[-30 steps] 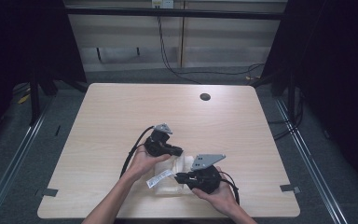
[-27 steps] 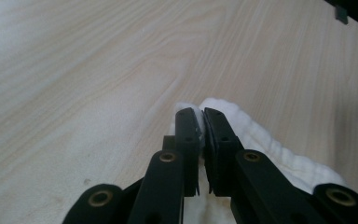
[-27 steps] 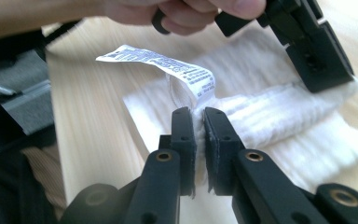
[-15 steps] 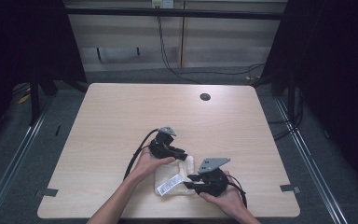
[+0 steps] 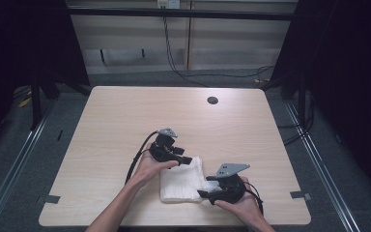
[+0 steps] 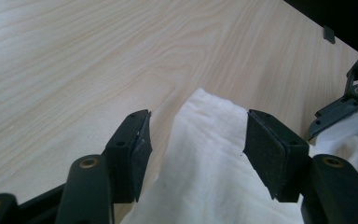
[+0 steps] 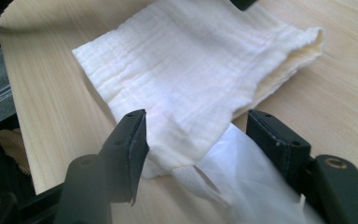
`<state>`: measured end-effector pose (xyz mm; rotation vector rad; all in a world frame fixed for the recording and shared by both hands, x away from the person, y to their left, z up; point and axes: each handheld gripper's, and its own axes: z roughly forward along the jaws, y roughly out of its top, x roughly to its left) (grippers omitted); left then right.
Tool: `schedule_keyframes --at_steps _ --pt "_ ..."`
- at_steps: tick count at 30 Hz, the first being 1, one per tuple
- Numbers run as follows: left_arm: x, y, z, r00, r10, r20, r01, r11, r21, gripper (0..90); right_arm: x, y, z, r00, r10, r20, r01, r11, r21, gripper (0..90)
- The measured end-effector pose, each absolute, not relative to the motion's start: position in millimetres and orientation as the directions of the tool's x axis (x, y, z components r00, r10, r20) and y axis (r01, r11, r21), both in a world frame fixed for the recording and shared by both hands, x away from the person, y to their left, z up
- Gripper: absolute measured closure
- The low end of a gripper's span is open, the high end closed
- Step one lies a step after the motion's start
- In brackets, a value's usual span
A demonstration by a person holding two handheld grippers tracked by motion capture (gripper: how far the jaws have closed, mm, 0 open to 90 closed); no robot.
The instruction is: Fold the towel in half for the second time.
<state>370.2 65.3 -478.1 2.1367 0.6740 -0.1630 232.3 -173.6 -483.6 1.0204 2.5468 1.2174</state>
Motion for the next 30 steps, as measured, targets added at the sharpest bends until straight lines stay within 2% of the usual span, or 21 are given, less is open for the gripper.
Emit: schedule_keyframes --at_steps 11,14,22,26,30 --pt "359.7 88.4 -461.7 0.856 0.431 -0.285 0.486 -0.484 0.728 39.2 237.4 -185.6 -477.9 -0.720 0.679 0.143 0.532 0.406 0.743 37.8" --pt "360.1 93.9 -460.1 0.849 0.439 -0.294 0.497 -0.473 0.728 41.6 242.2 -195.5 -472.6 -0.704 0.692 0.158 0.534 0.370 0.760 37.9" --pt "354.3 115.6 -448.8 0.849 0.458 -0.262 0.476 -0.449 0.756 31.9 256.0 -217.4 -454.4 -0.657 0.736 0.166 0.522 0.285 0.804 37.8" --pt "347.0 128.4 -444.3 0.838 0.476 -0.266 0.485 -0.427 0.764 33.2 255.2 -223.0 -448.3 -0.649 0.744 0.161 0.509 0.266 0.819 37.5" --pt "335.1 141.1 -442.7 0.842 0.486 -0.232 0.467 -0.445 0.764 31.9 247.3 -227.5 -441.6 -0.646 0.750 0.143 0.488 0.262 0.833 37.4"
